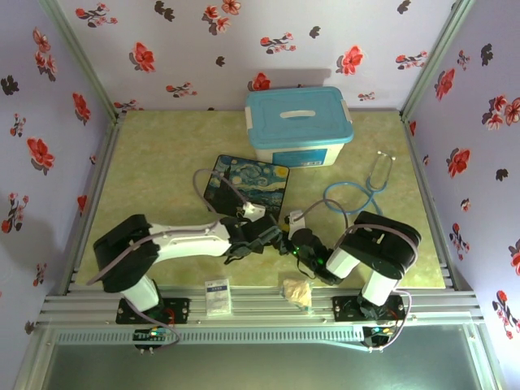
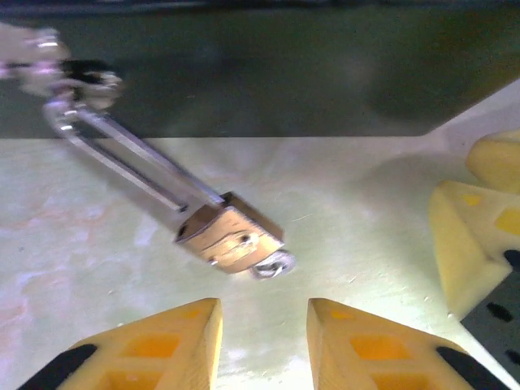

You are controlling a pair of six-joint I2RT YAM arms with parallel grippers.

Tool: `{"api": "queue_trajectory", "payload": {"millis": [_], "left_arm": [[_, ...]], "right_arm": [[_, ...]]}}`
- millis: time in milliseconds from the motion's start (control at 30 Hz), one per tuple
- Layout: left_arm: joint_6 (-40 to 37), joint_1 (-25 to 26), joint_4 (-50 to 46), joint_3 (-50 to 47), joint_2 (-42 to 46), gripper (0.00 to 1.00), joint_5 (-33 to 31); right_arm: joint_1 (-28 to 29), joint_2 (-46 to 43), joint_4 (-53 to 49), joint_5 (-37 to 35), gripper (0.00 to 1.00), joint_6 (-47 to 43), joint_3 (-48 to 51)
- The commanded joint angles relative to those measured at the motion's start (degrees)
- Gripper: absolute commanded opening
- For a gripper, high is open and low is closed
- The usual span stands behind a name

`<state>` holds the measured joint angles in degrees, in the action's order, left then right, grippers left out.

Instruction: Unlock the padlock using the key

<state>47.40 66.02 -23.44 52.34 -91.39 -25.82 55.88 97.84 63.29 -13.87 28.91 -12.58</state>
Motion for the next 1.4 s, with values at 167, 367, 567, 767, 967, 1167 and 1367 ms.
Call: {"api": "queue_trajectory", "payload": {"millis": [167, 367, 567, 767, 967, 1167, 1367], "left_arm": [[0.5, -10.0, 31.0, -21.3, 16.5, 0.45, 16.4], [1.2, -13.3, 46.2, -29.0, 13.5, 0.48, 23.2], [2.8, -13.9, 56.9, -30.5, 6.4, 0.5, 24.6], [3.7, -13.9, 55.1, -28.2, 3.6, 0.47, 24.4], [3.6, -14.2, 53.3, -26.4, 0.3, 0.46, 24.1], [3.2, -14.8, 53.0, -25.8, -0.8, 0.46, 23.9], [1.7, -14.8, 51.6, -23.2, -3.5, 0.47, 23.9]], "right_arm": [[5.3, -11.5, -21.4, -4.9, 0.36, -4.7, -4.7], [5.0, -17.9, -24.8, -7.3, 0.35, -3.2, -3.6], [4.9, -22.7, -28.9, -8.8, 0.34, -3.9, -1.5], [4.9, -26.1, -30.7, -9.8, 0.33, -3.5, 0.1], [4.9, -26.3, -30.7, -10.1, 0.32, -3.6, 0.6], [4.9, -25.8, -29.6, -9.8, 0.32, -3.1, 1.3], [4.9, -25.7, -29.5, -9.7, 0.32, -2.8, 1.4]]}}
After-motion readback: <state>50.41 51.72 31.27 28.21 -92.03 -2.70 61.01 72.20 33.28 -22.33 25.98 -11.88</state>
